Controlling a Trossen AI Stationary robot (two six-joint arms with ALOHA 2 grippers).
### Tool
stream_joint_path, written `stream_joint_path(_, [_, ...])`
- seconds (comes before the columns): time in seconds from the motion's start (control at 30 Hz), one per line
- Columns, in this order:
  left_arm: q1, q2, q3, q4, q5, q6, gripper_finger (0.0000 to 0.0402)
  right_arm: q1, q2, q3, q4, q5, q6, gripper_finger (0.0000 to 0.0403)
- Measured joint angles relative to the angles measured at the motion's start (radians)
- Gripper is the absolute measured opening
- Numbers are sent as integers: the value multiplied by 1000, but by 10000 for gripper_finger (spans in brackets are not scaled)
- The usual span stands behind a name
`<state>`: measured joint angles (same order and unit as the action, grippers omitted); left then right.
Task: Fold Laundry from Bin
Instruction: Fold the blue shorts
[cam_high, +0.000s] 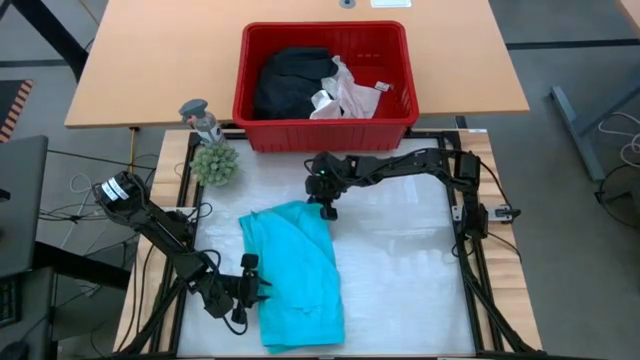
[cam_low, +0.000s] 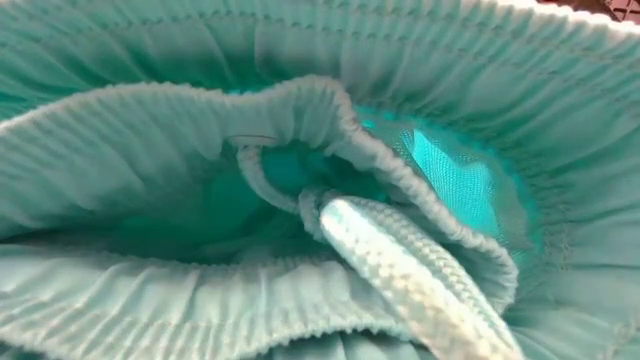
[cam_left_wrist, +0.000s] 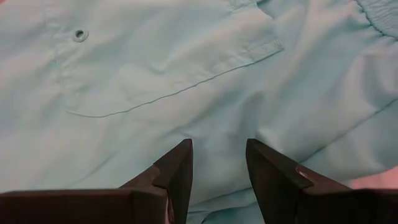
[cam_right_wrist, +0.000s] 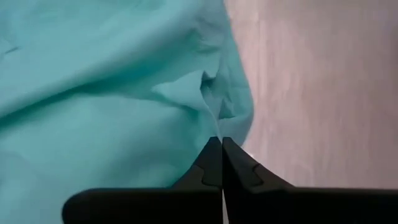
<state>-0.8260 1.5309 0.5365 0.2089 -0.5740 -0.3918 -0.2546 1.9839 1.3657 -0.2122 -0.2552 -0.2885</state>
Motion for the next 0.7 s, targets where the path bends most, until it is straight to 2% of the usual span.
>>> stream_joint_path(0.2, [0,0,0,-1,31,-18,139,-4,0,97,-25,27,-22,17])
stream_joint_path(0.33, [-2,0,0,-2,55,-22,139,-15,0,142,-39,102,-21,17])
stream_joint_path(0.4, [-4,0,0,-2,63,-23,139,-27,0,155,-41,103,8,21])
stream_joint_path(0.5, [-10,0,0,-1,64,-24,139,-43,0,157,-55,101,33,60])
stream_joint_path(0.7, [-21,0,0,0,64,-24,139,-64,0,157,-85,81,63,176])
